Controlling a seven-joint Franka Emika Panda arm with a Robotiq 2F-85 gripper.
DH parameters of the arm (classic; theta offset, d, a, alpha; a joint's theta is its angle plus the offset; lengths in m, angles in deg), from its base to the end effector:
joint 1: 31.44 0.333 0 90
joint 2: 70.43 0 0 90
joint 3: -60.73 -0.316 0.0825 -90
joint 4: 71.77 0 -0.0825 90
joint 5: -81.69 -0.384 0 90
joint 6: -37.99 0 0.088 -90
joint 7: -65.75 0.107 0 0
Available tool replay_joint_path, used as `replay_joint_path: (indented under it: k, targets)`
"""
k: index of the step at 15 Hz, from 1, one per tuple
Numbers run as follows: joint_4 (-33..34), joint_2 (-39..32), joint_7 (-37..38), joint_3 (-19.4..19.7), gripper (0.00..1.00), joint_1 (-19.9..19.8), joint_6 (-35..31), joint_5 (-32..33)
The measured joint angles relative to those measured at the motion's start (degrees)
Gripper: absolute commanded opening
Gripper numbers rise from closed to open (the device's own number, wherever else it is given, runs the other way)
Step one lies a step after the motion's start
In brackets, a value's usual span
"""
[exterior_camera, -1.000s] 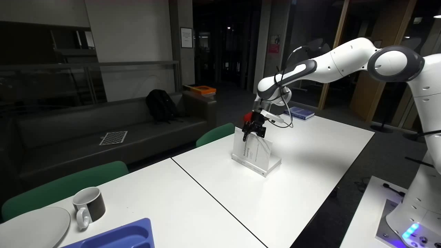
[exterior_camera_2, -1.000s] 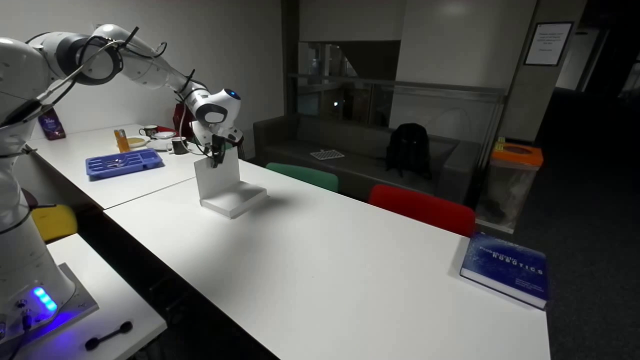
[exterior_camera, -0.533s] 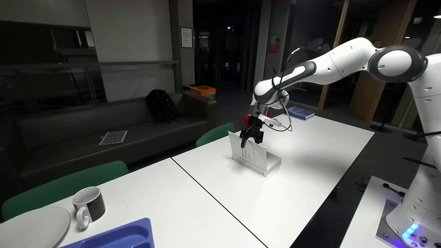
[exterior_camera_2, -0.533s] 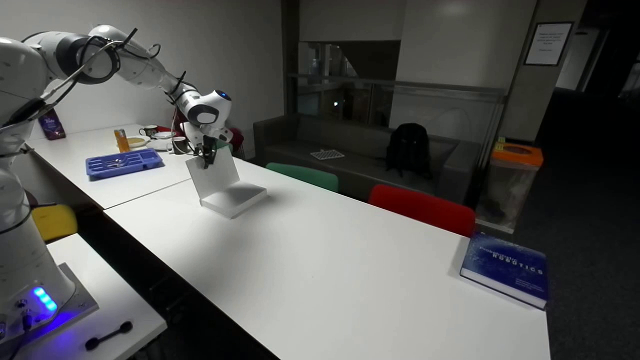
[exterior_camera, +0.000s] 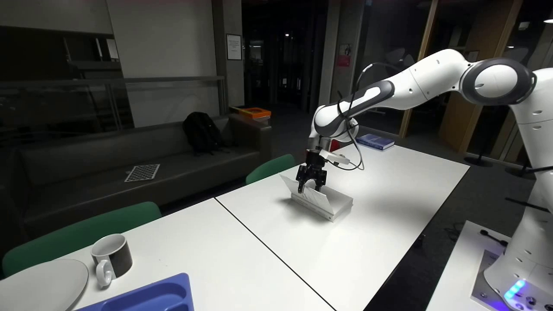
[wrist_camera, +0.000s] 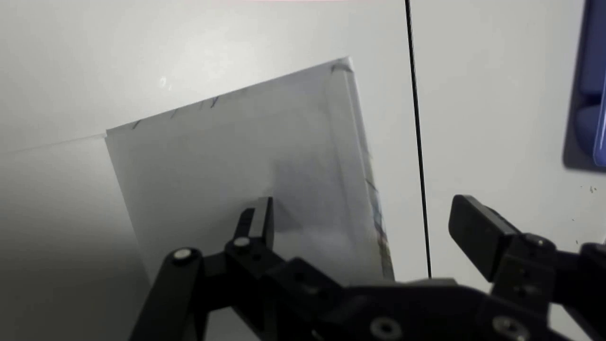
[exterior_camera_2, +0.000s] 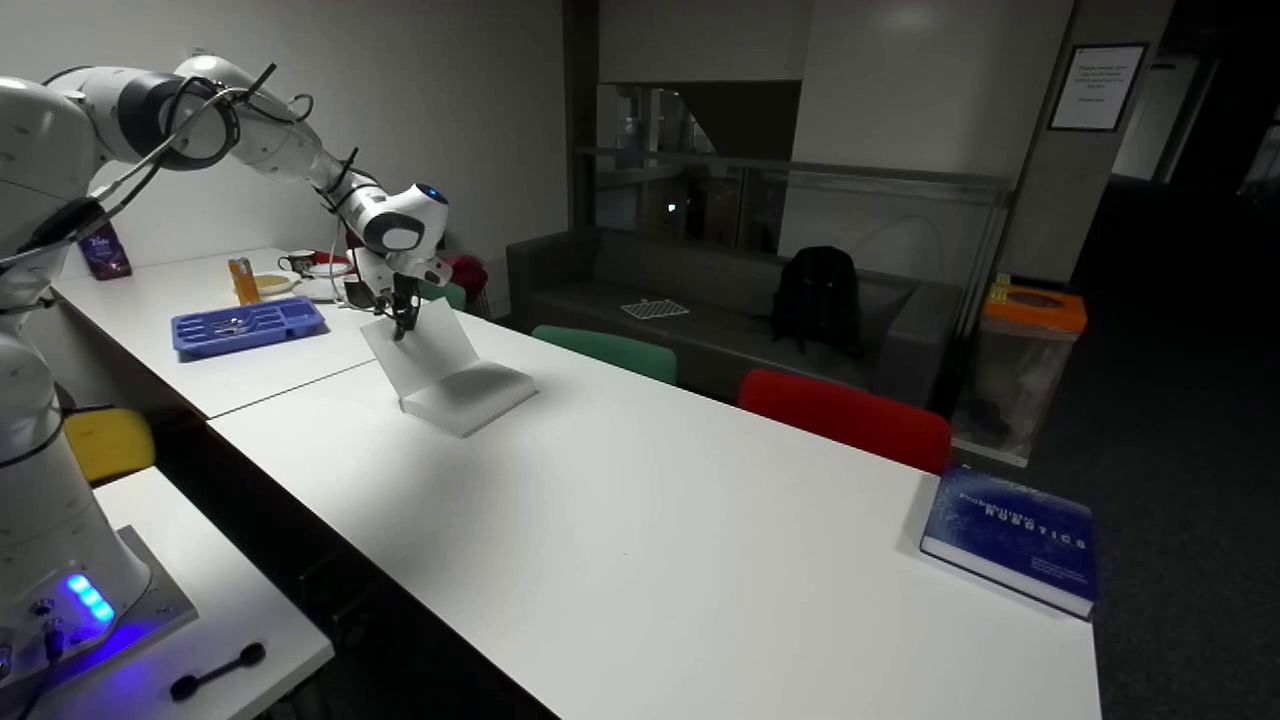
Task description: Open the white book on the table
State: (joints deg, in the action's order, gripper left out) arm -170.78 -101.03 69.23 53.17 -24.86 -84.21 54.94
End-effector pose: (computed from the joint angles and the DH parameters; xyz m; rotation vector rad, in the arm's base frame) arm 0.6345 0.1721 0.2718 -2.7047 0.1444 0.2687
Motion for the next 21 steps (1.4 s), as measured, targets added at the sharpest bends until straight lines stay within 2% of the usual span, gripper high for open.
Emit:
replay_joint_path:
  k: [9, 21]
  targets:
    - [1.0, -4.4, 0.0, -2.0, 1.0, 0.4, -0.5, 0.0]
    - [7.5, -13.0, 0.8, -2.0, 1.0, 1.8, -0.5, 0.8]
